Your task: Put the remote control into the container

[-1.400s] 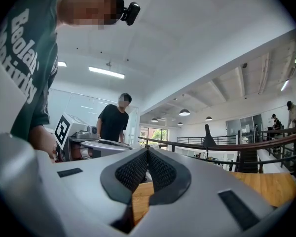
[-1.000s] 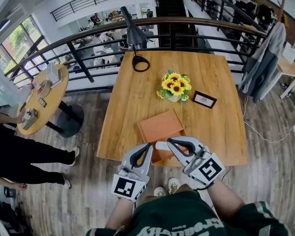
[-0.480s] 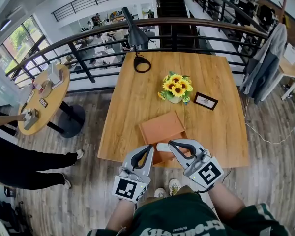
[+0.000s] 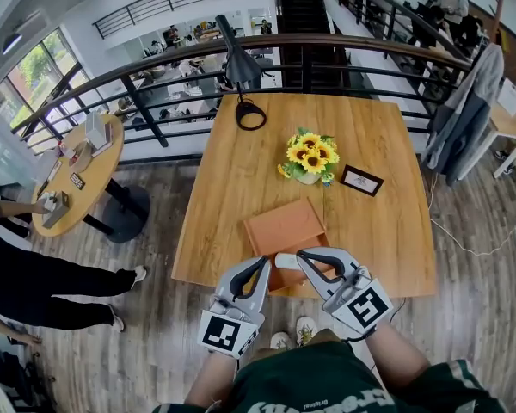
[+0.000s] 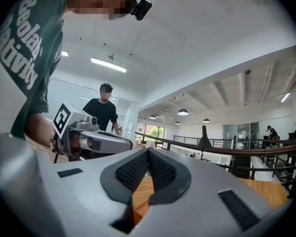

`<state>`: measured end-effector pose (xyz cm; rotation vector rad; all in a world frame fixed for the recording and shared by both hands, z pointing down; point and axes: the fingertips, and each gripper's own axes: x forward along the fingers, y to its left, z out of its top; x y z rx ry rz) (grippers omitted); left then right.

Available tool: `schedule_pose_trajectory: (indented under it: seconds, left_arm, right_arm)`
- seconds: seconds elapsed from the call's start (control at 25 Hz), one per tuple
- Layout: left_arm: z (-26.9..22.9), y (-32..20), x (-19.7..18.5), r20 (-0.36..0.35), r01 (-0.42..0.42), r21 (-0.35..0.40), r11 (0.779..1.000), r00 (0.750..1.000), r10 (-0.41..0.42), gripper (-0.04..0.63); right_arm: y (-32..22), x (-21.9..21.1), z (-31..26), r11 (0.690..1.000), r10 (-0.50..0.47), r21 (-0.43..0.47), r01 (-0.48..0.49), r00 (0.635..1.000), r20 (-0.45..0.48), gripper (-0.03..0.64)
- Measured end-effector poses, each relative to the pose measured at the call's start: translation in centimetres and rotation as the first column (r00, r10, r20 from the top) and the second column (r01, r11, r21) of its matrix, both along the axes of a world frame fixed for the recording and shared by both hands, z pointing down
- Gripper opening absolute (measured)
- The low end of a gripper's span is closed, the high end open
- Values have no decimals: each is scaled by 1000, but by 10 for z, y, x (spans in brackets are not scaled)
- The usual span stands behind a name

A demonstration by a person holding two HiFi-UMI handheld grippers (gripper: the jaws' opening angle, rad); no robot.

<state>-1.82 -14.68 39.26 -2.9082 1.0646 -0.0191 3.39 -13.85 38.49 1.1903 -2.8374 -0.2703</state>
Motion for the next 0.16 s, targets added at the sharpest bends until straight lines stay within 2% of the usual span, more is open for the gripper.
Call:
schedule_pose_trajectory:
  seconds: [0.16]
  left_arm:
    - [3,3,6,9,-12,-9,1000,1000,12,-3]
  right_arm:
    - [3,8,0,1000,13,-9,-13,1000,6,17]
